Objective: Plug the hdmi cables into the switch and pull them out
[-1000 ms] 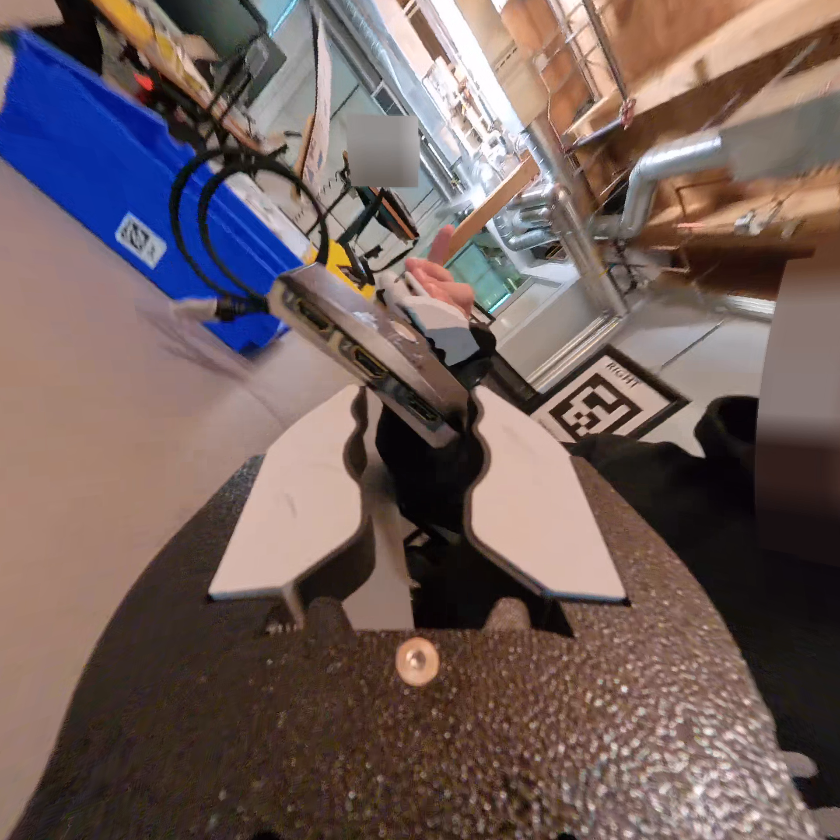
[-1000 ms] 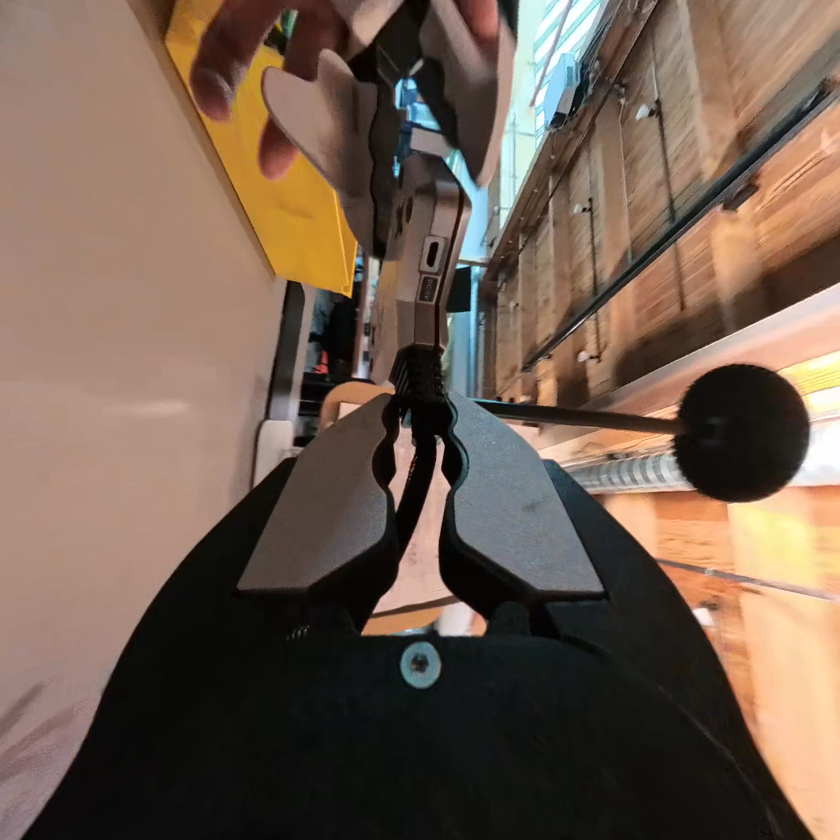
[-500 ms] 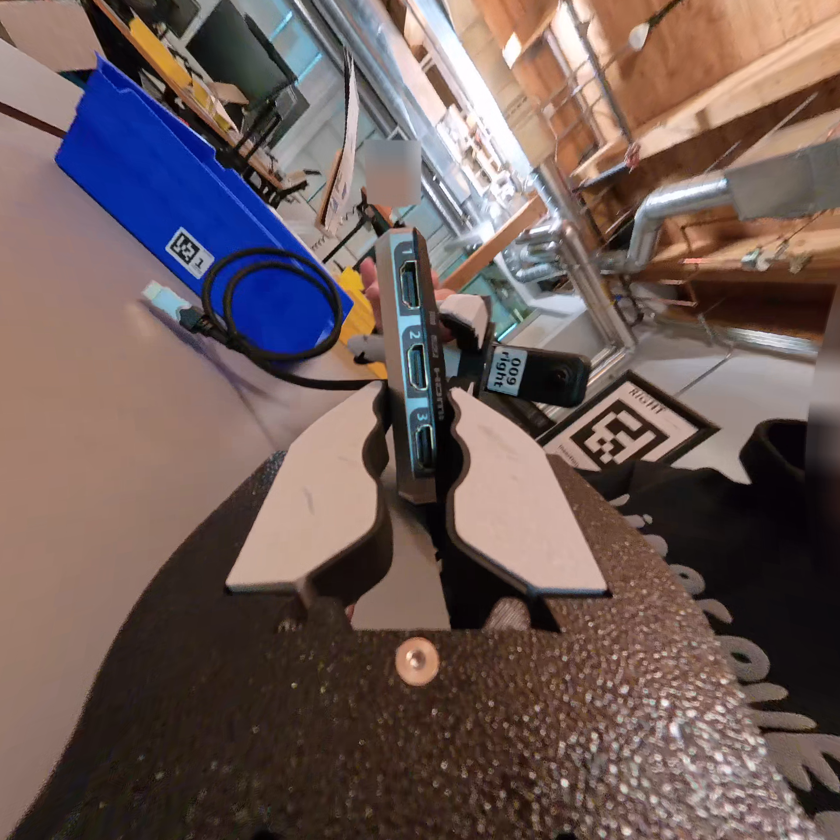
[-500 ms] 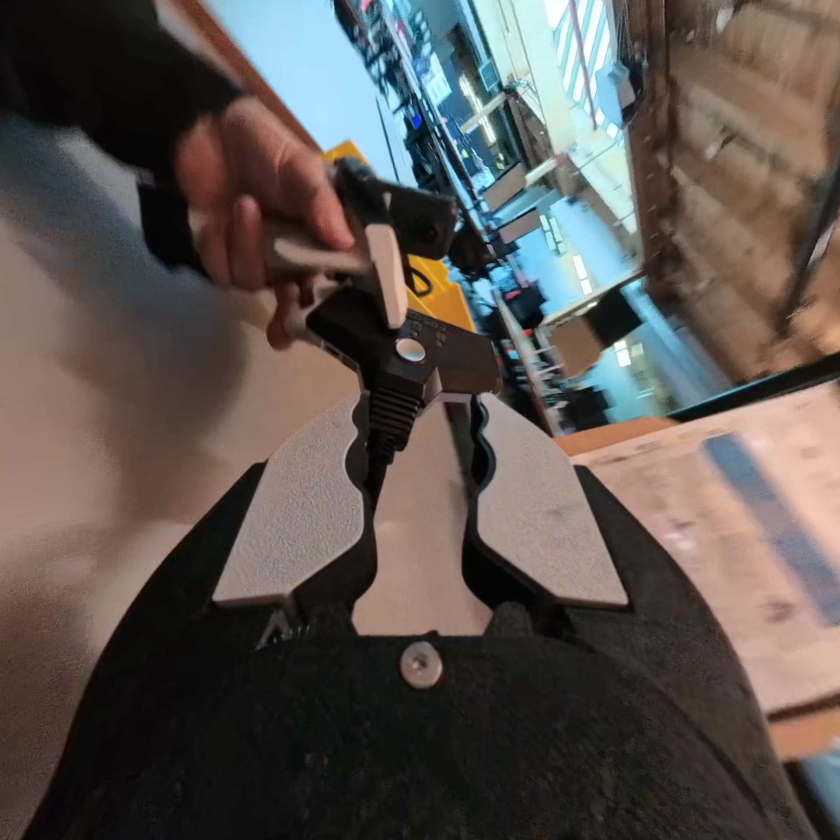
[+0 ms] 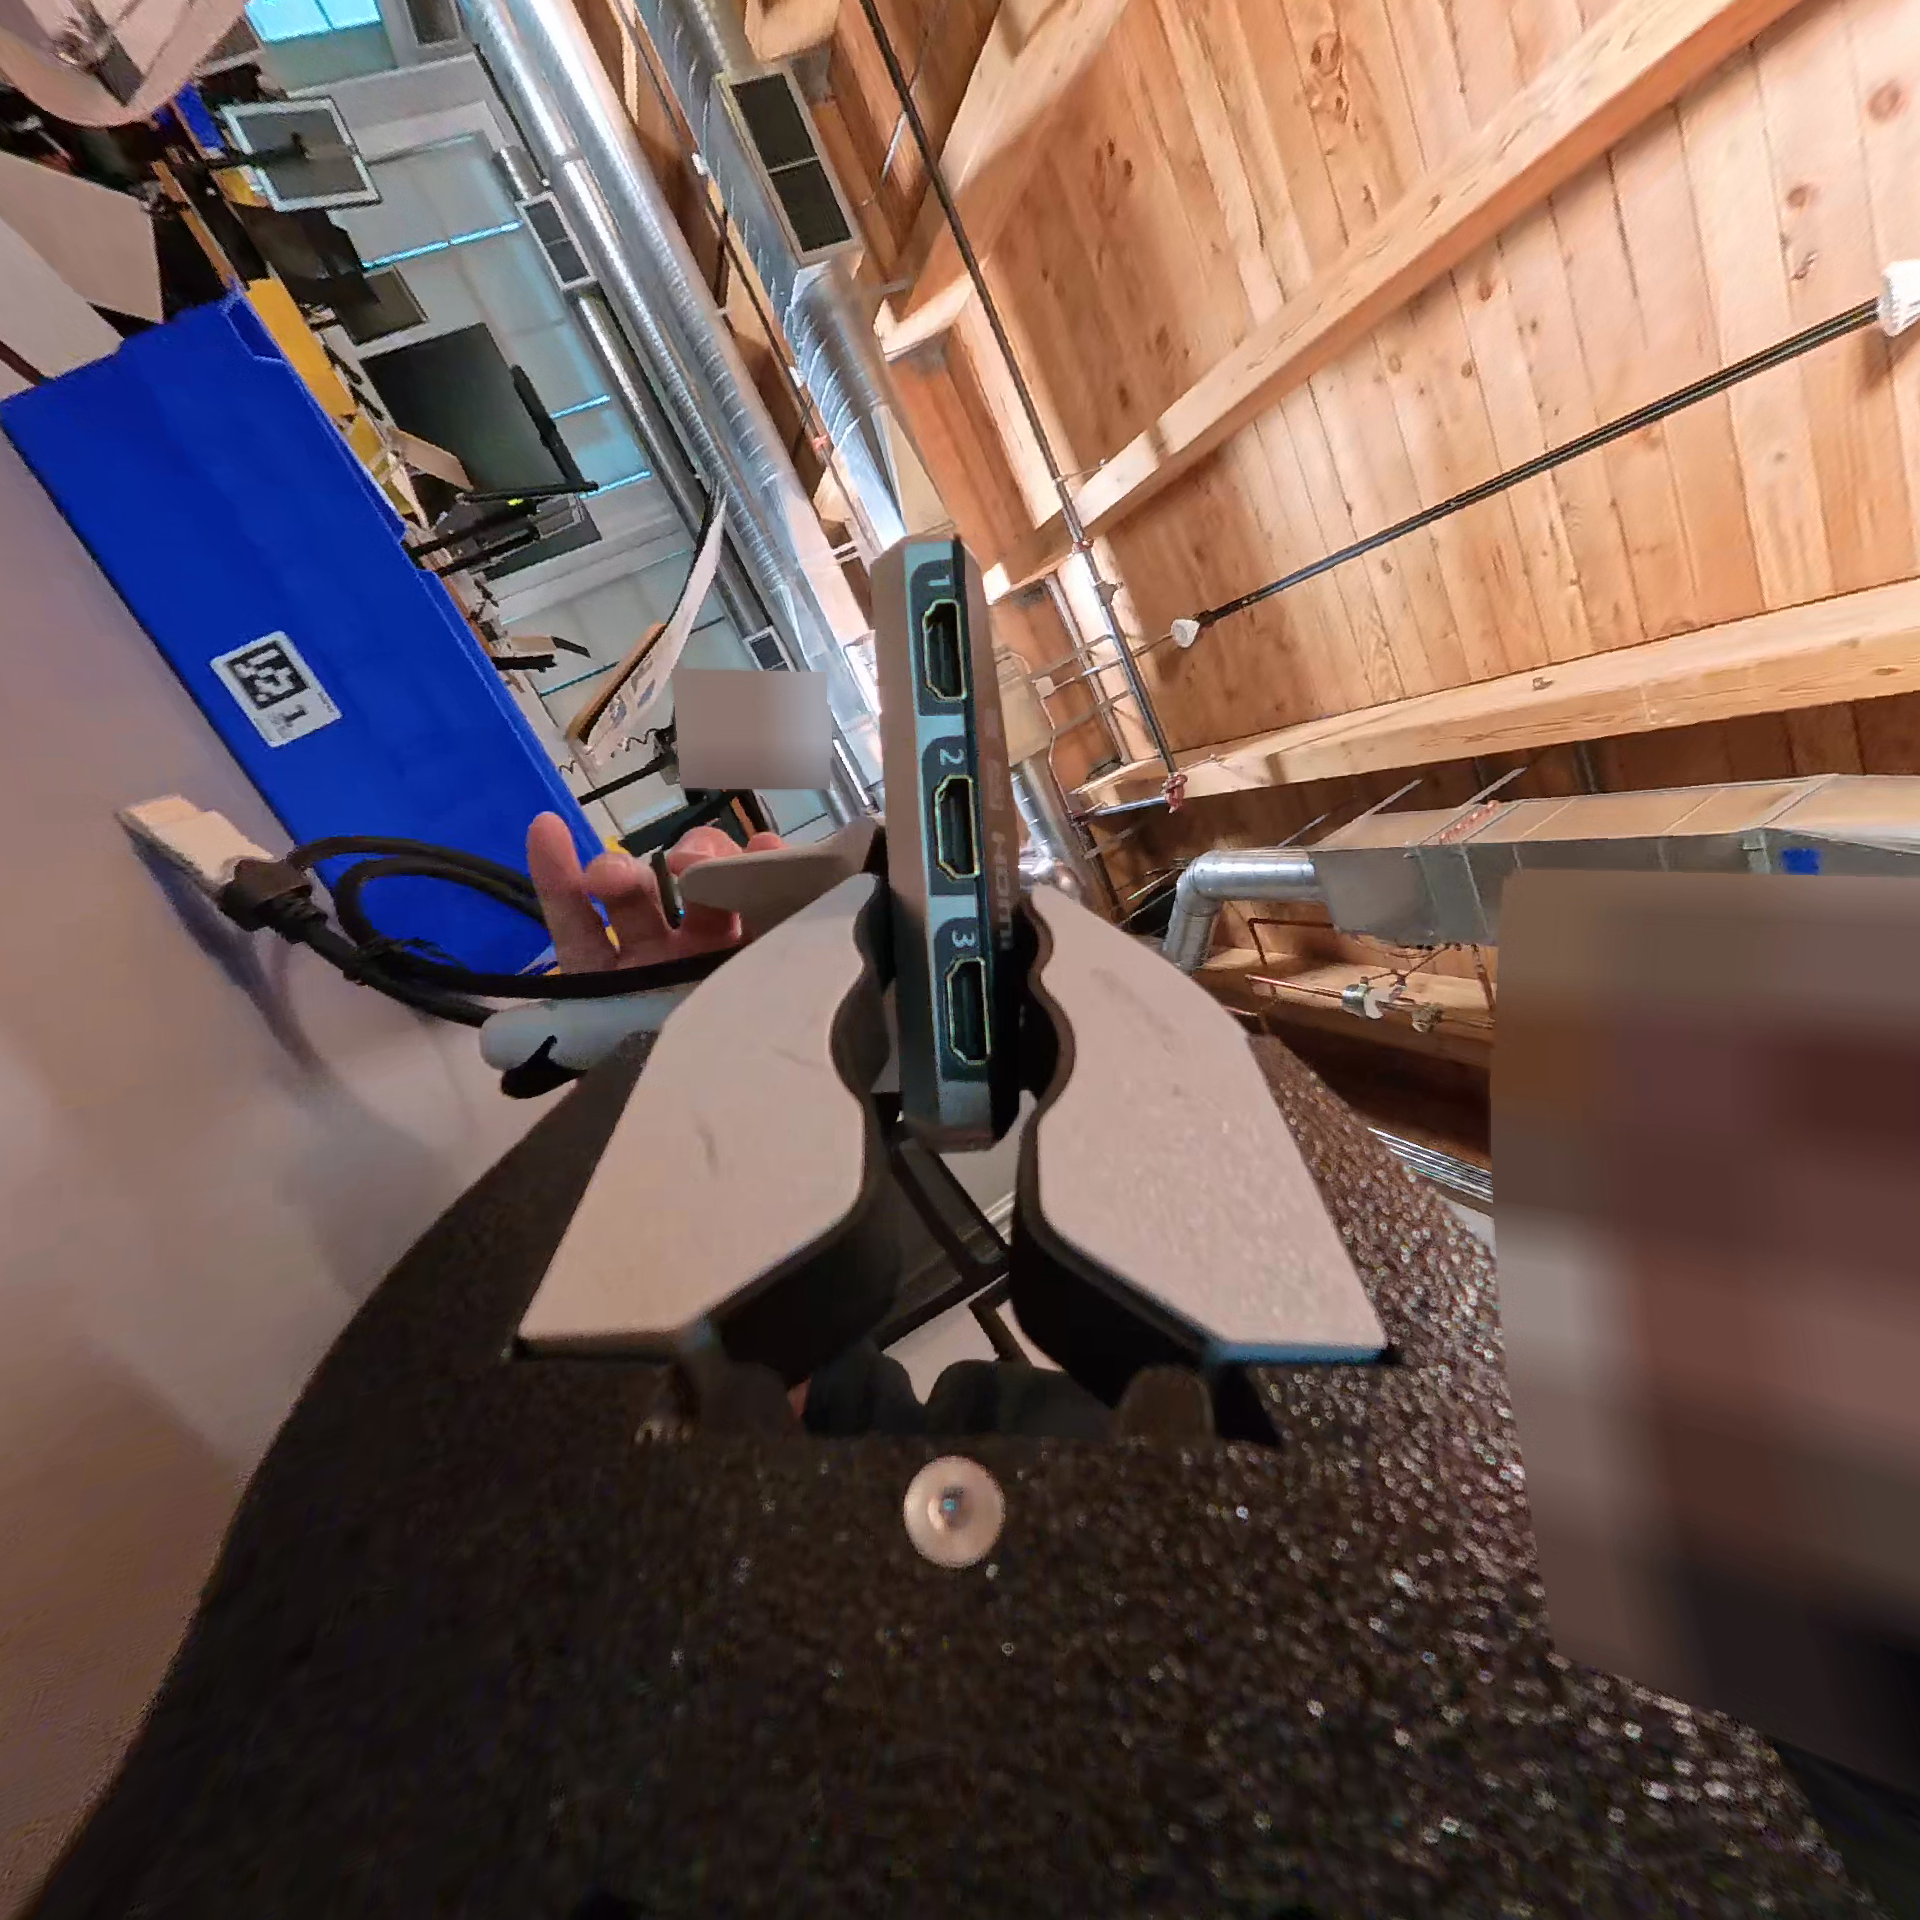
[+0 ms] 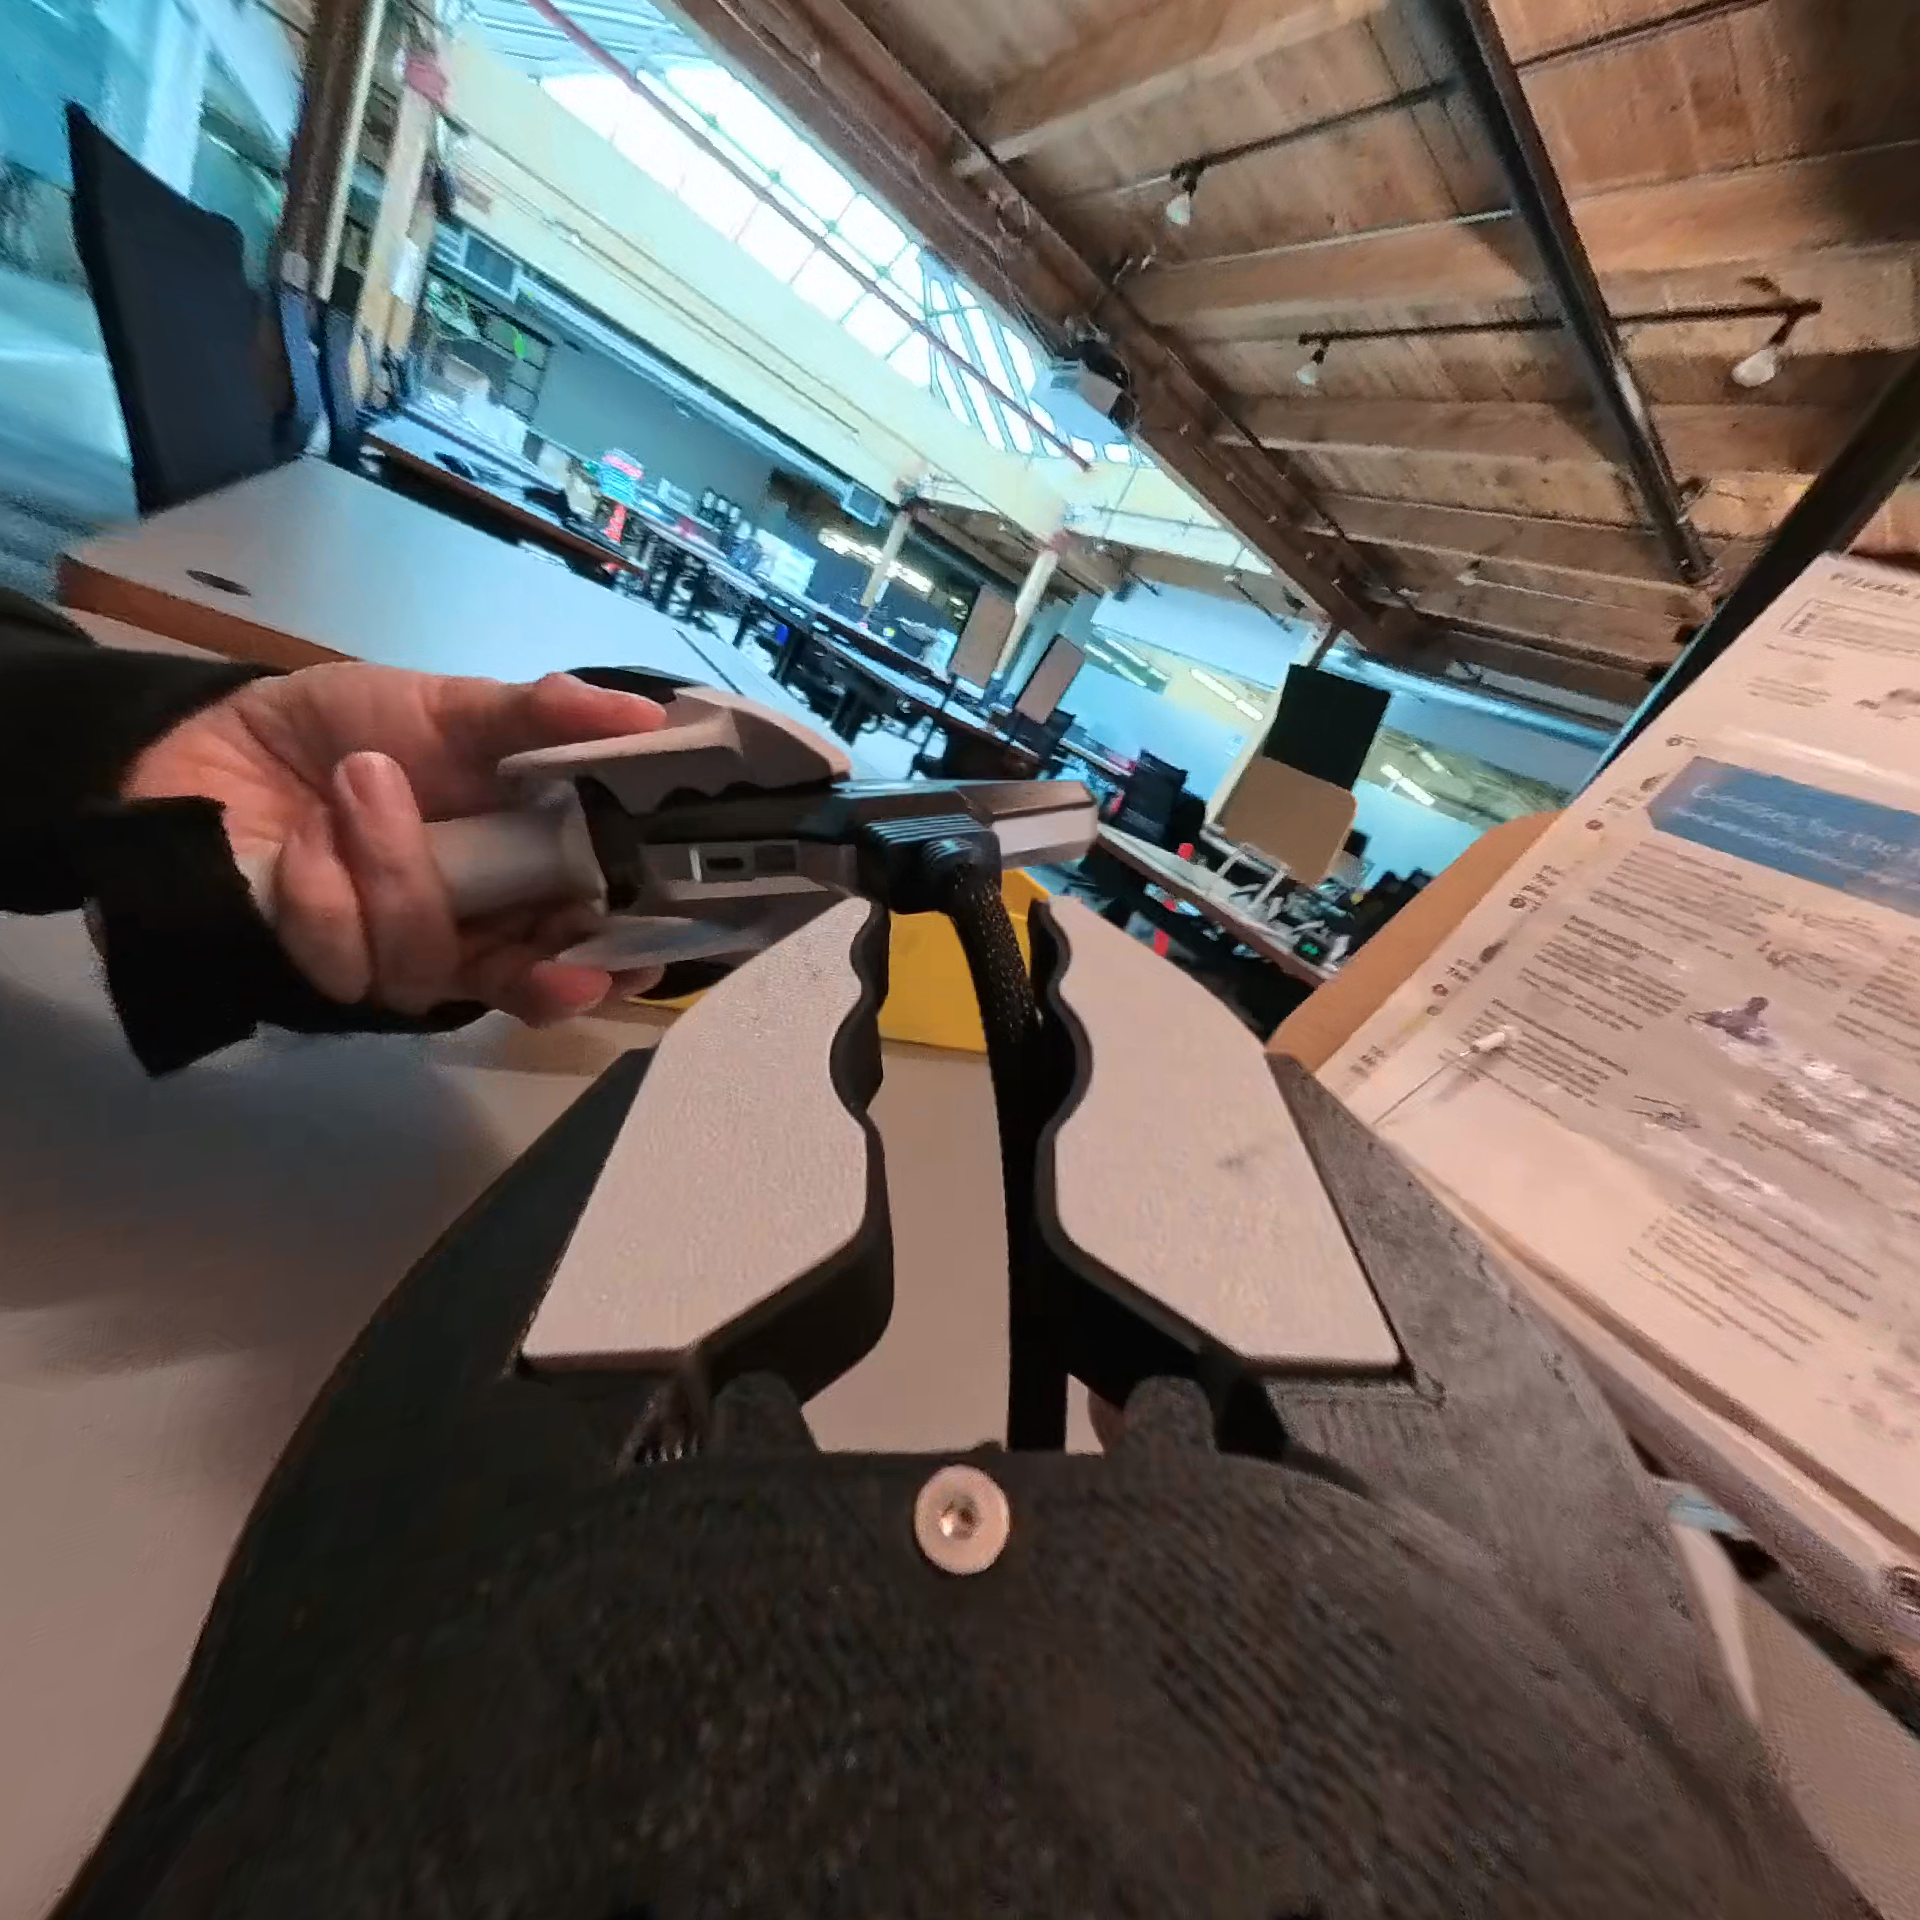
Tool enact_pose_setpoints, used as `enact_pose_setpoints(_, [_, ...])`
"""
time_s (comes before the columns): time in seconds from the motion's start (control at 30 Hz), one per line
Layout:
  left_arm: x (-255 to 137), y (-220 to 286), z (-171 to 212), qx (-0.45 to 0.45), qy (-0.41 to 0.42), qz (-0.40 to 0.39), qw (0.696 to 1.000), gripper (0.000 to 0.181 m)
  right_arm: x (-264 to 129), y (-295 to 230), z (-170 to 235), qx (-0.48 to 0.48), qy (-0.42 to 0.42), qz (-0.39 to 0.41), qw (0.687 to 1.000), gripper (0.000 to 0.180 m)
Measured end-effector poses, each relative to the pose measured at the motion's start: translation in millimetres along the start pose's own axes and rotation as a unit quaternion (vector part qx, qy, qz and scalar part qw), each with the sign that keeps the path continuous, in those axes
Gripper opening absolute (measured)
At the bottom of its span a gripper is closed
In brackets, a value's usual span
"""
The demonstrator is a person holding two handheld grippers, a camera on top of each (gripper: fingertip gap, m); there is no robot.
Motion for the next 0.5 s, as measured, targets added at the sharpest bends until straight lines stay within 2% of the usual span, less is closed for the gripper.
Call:
enact_pose_setpoints(0.1, [-1,-3,2,-0.008,-0.010,-0.009,1.000,0.021,-2,-6,3,0.024,0.012,-0.042,0.999,0.024])
enact_pose_setpoints(0.2, [2,-7,4,-0.021,-0.011,-0.015,1.000,0.021,-7,-9,2,0.046,0.032,-0.089,0.995,0.031])
enact_pose_setpoints(0.37, [6,-19,10,-0.032,-0.020,-0.049,0.998,0.021,-9,-5,13,0.056,0.022,-0.105,0.993,0.022])
enact_pose_setpoints(0.5, [7,-25,12,-0.037,-0.018,-0.077,0.996,0.021,-9,-6,24,0.056,0.007,-0.106,0.993,0.023])
Point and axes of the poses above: each gripper's, where its closed fingertips meet, x out along the fingers, z out of its underside, y = z × x across the jaws, the point moved 3 cm from there along -x, back along the fingers, and after that the axes turned 14 degrees about -y, right-handed, at the moved point
